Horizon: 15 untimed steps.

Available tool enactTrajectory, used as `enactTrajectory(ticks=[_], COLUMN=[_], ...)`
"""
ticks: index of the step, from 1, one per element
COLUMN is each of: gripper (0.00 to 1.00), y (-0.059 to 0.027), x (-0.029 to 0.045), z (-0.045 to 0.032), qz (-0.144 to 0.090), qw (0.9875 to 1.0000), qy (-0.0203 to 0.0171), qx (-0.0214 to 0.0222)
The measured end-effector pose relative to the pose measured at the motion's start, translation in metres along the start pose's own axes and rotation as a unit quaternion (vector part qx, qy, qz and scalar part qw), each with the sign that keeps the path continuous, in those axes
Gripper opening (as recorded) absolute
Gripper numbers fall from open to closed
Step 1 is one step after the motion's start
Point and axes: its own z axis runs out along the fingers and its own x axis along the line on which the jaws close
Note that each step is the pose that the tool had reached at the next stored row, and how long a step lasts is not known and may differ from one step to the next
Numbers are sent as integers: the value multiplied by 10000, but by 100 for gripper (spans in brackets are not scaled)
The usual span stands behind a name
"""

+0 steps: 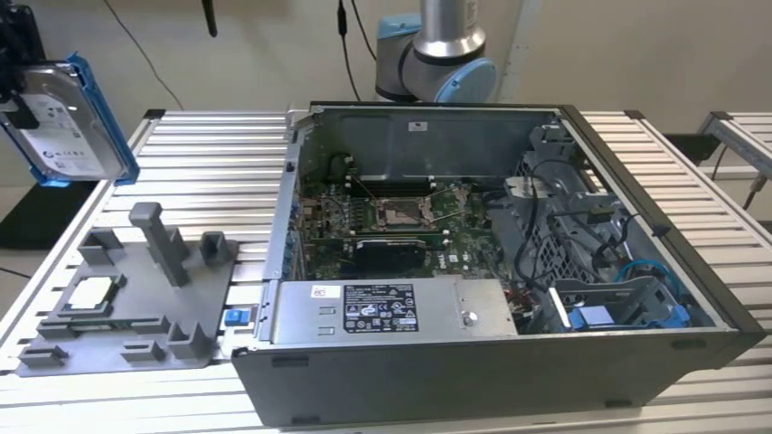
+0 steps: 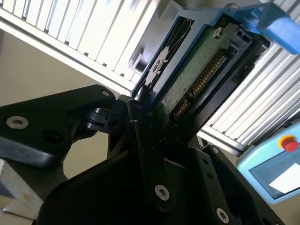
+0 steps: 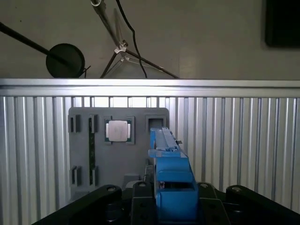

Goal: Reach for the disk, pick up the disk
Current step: 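Pick up the disk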

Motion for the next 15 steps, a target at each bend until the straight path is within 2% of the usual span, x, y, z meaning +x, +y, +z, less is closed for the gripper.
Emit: enactTrajectory(ticks=[15], gripper=[0], y=[4], x=[-14], z=[-330], qz=[0], qw=[10000], qy=[0], qx=[0])
